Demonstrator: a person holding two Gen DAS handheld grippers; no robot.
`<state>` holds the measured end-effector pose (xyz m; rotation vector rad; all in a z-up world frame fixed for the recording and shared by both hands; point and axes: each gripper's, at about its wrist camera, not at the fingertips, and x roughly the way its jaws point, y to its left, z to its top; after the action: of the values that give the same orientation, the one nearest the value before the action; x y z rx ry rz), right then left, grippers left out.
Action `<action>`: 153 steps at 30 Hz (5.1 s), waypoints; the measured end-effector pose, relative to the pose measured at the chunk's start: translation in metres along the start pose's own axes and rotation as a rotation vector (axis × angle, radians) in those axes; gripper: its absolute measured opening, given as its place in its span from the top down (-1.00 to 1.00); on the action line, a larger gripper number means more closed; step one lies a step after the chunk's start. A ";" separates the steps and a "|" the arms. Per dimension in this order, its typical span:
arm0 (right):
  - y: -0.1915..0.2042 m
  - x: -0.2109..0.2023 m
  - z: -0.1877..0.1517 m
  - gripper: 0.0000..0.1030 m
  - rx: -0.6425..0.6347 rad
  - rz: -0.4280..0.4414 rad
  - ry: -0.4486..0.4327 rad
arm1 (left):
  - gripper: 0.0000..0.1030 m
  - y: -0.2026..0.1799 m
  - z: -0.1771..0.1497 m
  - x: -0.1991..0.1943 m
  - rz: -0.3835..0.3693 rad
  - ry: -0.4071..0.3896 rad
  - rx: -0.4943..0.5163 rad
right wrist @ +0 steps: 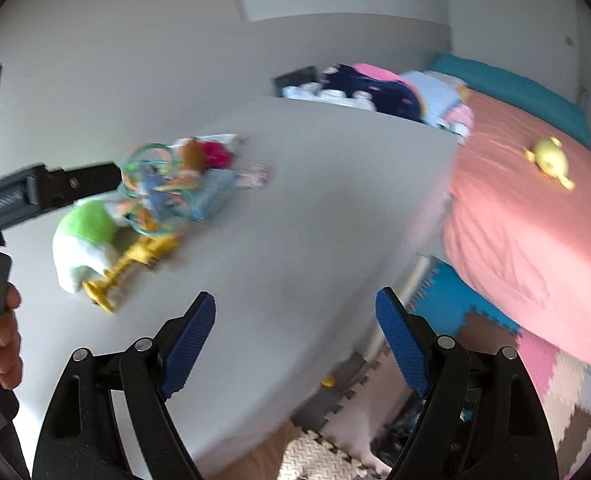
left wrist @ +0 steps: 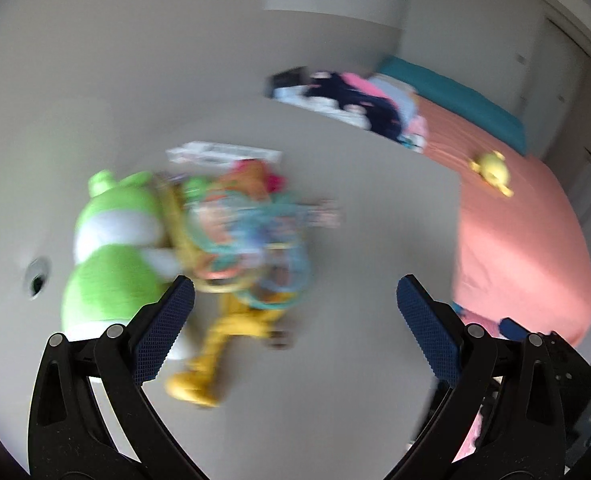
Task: Collect trash
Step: 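Grasp the green plush with the left tool while the right tool grasps the ring rattle, then carry the green plush and ring rattle to the bin and release both, then grasp the yellow giraffe with the left tool while the right tool grasps the blue box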
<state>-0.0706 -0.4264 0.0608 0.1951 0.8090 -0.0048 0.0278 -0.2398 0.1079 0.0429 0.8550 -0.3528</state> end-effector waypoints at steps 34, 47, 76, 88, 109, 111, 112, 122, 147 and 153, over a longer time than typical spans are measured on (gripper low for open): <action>0.146 0.110 0.092 0.26 -0.188 0.069 0.030 | -0.47 0.160 0.018 0.096 0.076 0.156 -0.297; 0.133 0.053 0.104 0.60 -0.140 0.137 -0.080 | -0.02 0.153 0.031 0.015 -0.004 -0.028 -0.268; -0.188 -0.160 -0.048 0.60 0.302 -0.197 -0.261 | -0.08 -0.250 -0.050 0.007 -0.336 0.064 0.291; -0.287 -0.163 -0.123 0.58 0.484 -0.325 -0.178 | -0.20 -0.360 -0.155 0.064 -0.410 0.264 0.480; -0.304 -0.165 -0.125 -0.27 0.573 -0.334 -0.145 | -0.89 -0.378 -0.170 0.064 -0.332 0.261 0.529; -0.303 -0.165 -0.125 -0.27 0.575 -0.332 -0.147 | -0.89 -0.377 -0.169 0.063 -0.336 0.260 0.521; -0.302 -0.166 -0.125 -0.27 0.574 -0.331 -0.147 | -0.89 -0.375 -0.168 0.063 -0.339 0.260 0.519; -0.281 -0.154 -0.105 -0.27 0.525 -0.326 -0.129 | -0.89 -0.357 -0.152 0.061 -0.351 0.242 0.489; -0.098 -0.068 0.013 -0.37 0.189 -0.102 -0.079 | -0.88 -0.140 -0.050 0.037 -0.148 0.104 0.186; -0.042 -0.032 0.036 -0.37 0.112 -0.025 -0.043 | -0.88 -0.058 -0.042 0.037 -0.045 0.097 0.090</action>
<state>-0.0701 -0.4767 0.1014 0.2897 0.7693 -0.0780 0.0008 -0.2981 0.0585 0.1257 0.9373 -0.4338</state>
